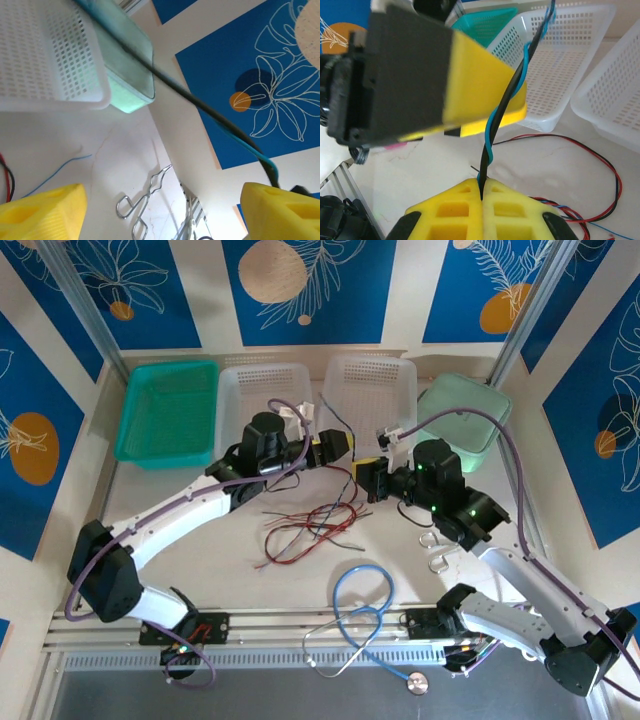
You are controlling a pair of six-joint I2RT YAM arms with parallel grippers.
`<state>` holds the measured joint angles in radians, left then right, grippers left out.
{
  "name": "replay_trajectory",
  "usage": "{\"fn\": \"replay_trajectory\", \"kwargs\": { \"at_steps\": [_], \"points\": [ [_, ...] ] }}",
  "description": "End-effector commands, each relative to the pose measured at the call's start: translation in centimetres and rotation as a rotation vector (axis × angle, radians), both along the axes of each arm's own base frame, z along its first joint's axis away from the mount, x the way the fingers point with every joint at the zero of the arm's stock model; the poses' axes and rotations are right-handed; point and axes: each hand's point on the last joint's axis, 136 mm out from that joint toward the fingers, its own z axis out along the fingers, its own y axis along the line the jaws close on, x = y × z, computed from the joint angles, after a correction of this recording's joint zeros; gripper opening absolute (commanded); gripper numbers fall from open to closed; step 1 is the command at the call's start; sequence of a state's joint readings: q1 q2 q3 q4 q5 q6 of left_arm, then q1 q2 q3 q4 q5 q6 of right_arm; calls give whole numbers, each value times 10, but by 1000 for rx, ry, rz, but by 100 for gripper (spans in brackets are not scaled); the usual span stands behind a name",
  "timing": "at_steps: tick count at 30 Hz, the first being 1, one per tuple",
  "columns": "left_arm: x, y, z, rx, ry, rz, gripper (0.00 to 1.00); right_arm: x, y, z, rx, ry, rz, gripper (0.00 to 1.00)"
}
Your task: Untangle the cables
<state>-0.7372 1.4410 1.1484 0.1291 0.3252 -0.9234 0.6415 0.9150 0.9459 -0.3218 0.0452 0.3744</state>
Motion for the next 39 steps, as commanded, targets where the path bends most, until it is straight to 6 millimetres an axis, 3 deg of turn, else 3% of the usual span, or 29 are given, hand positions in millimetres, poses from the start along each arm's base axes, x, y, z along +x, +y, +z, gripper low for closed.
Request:
{"fn": "replay_trajectory", "kwargs": {
  "at_steps": [1, 12, 17, 22, 29, 31, 33, 35, 37, 39],
  "points": [
    [7, -3, 38, -100, -80, 7, 76, -6, 3, -1, 26, -14, 17, 0],
    [6, -6, 47, -133, -84, -9, 81, -9, 5, -9, 17, -15, 36, 0],
    [9, -9, 41, -135, -72, -13, 73, -13, 9, -12, 16, -6, 64, 0],
    [11, -10, 40, -143, -73, -6, 51, -15, 12, -15, 8, -9, 78, 0],
    [10, -6, 35, -123, -92, -11, 8, -17, 10, -14, -1, -12, 76, 0],
    [8, -5, 32, -118, -97, -22, 0, -19, 10, -12, 2, -17, 85, 0],
    [2, -5, 33, -112, -125, -56, 0, -21, 8, -8, 3, -21, 85, 20],
    [-6, -5, 36, -87, -171, -109, 0, -21, 4, -3, 0, -18, 76, 47],
    [-14, -6, 39, -48, -227, -162, 0, -19, -2, 5, 9, -8, 57, 57],
    [-20, -5, 41, -11, -284, -197, 0, -17, -8, 16, 47, 1, 40, 60]
  ]
}}
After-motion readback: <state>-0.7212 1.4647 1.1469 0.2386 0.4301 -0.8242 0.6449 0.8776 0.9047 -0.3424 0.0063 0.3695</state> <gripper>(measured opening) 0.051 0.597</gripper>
